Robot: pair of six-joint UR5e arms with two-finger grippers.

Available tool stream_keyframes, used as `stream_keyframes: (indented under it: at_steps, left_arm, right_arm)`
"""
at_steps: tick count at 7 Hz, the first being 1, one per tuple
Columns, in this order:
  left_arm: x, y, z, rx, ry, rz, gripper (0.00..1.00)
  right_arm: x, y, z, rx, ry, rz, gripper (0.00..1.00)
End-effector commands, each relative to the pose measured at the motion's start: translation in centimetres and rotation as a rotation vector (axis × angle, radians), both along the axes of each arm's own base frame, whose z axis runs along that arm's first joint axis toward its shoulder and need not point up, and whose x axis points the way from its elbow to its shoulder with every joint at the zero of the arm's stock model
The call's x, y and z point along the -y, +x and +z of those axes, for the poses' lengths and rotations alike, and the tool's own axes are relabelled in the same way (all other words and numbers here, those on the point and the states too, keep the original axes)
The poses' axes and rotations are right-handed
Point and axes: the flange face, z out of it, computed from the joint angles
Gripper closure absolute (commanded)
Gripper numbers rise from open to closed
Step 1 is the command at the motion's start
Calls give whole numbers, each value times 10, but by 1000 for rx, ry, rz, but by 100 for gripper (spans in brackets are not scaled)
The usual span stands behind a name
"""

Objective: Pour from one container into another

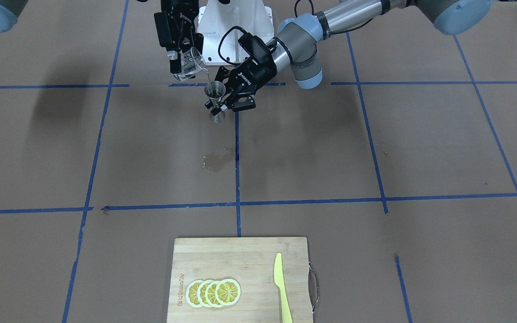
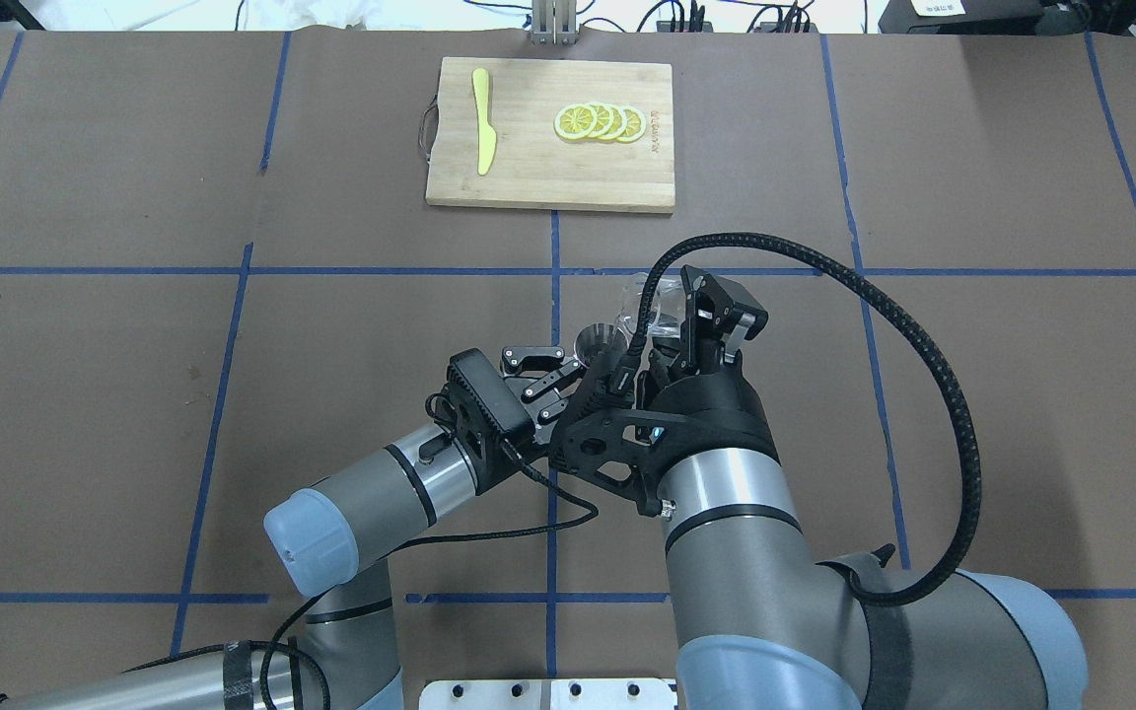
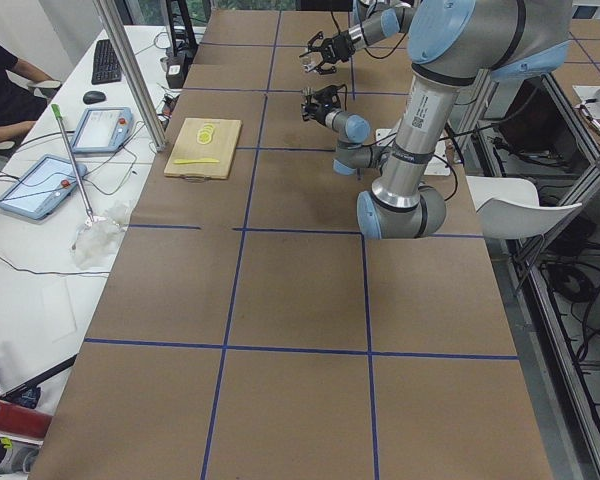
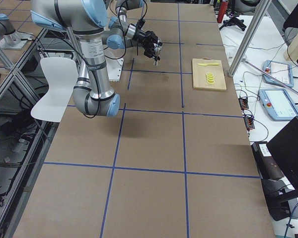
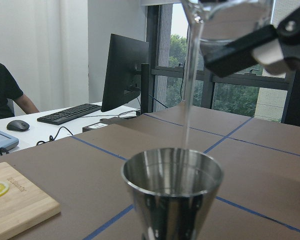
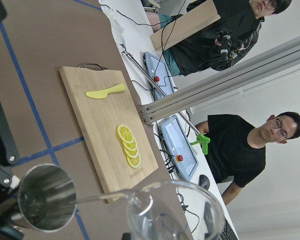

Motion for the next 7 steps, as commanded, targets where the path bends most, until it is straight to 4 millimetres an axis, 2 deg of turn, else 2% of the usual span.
stream_keyframes:
  at_steps: [1, 7]
  left_arm:
    - [-1, 0, -1, -3, 1, 2, 100]
    - [-2, -2, -5, -12, 4, 3, 100]
  right_arm:
    - [-1, 1, -2, 22, -7, -3, 100]
    - [-2, -3, -6, 285, -82, 60, 100]
